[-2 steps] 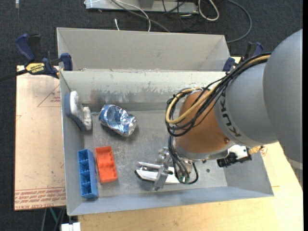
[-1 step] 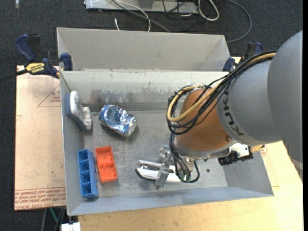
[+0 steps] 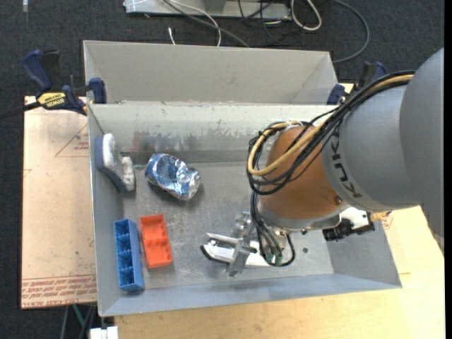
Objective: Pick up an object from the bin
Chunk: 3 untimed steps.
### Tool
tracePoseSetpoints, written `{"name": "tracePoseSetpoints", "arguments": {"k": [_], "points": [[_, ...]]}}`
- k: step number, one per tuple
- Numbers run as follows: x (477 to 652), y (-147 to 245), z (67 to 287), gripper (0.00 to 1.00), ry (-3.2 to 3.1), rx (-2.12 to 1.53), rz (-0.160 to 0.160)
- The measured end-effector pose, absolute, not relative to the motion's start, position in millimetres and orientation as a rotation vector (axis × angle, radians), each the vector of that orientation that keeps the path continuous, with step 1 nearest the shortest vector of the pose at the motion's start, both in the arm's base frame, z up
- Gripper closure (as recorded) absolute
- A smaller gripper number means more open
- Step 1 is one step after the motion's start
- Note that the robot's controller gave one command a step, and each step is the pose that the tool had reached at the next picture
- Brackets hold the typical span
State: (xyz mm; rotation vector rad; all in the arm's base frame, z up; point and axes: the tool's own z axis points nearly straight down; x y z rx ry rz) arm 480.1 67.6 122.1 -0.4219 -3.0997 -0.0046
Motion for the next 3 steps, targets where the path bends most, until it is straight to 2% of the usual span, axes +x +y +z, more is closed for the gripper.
{"name": "tracePoseSetpoints", "arguments": {"k": [3], "points": [[479.2, 67.7, 174.6, 1.00, -3.096, -0.416, -0.005]]}}
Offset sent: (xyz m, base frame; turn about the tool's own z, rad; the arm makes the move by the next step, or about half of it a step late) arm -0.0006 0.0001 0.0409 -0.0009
